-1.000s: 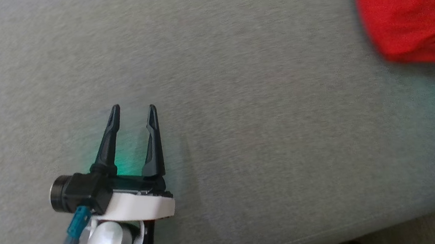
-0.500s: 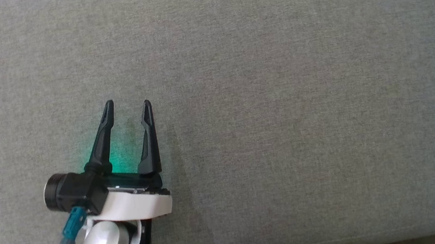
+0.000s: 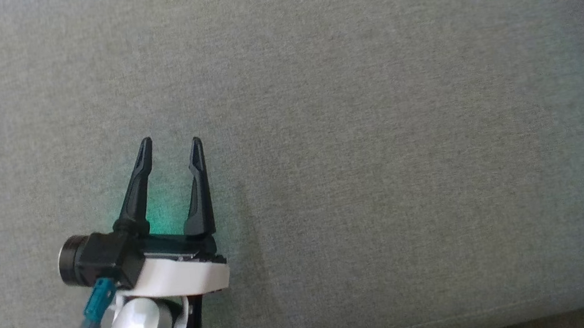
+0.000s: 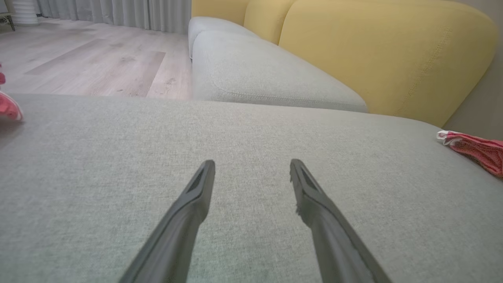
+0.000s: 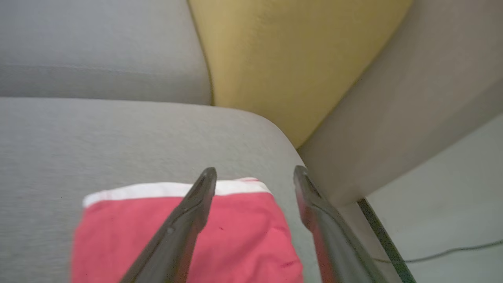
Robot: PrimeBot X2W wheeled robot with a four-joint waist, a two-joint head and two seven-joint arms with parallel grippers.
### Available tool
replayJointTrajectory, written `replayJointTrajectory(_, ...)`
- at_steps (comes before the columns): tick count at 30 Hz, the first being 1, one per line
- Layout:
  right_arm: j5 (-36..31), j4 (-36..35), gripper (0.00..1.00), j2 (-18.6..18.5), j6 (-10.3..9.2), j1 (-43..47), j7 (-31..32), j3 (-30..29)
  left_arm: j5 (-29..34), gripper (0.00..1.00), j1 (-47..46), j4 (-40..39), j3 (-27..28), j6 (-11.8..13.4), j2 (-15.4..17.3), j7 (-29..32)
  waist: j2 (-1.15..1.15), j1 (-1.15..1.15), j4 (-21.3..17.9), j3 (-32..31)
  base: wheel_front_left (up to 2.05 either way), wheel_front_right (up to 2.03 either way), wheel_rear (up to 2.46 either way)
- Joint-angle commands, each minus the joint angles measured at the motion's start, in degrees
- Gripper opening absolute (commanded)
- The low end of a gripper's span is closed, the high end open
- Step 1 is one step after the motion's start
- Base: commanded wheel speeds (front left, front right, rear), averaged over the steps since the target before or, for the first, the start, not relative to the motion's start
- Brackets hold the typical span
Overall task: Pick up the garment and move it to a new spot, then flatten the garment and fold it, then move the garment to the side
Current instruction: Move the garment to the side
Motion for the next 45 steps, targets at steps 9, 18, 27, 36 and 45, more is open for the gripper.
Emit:
replayJointTrajectory(9,8.0,-6.4,1.00,4.7,0.21,3.2,-7.3,13.9,-2.5,1.00,1.1,2.2,3.8,0.8,1.0,-1.3,0.00,0.00,-1.0,-10.1,0.00,0.00,0.00)
replayJointTrajectory(18,13.8,-9.1,1.00,11.4,0.21,14.8,-13.5,20.7,-6.2,1.00,7.5,7.2,8.3,2.7,1.8,-2.7,0.00,0.00,-0.1,-20.0,0.00,0.00,0.00)
replayJointTrajectory(27,13.3,-13.4,1.00,18.1,0.21,28.9,-21.5,22.6,-7.3,1.00,14.4,8.6,9.3,3.6,1.7,-3.7,0.00,0.00,1.5,-26.0,0.00,0.00,0.00)
replayJointTrajectory(36,16.3,-18.8,1.00,18.8,0.21,41.2,-25.1,25.6,-7.0,1.00,16.8,9.5,7.2,3.0,0.7,-4.0,0.00,0.00,3.0,-27.8,0.00,0.00,0.00)
replayJointTrajectory(45,18.9,-20.9,1.00,18.8,0.21,48.1,-25.4,28.7,-6.7,1.00,17.2,10.5,5.3,2.5,0.2,-3.8,0.00,0.00,3.4,-28.4,0.00,0.00,0.00)
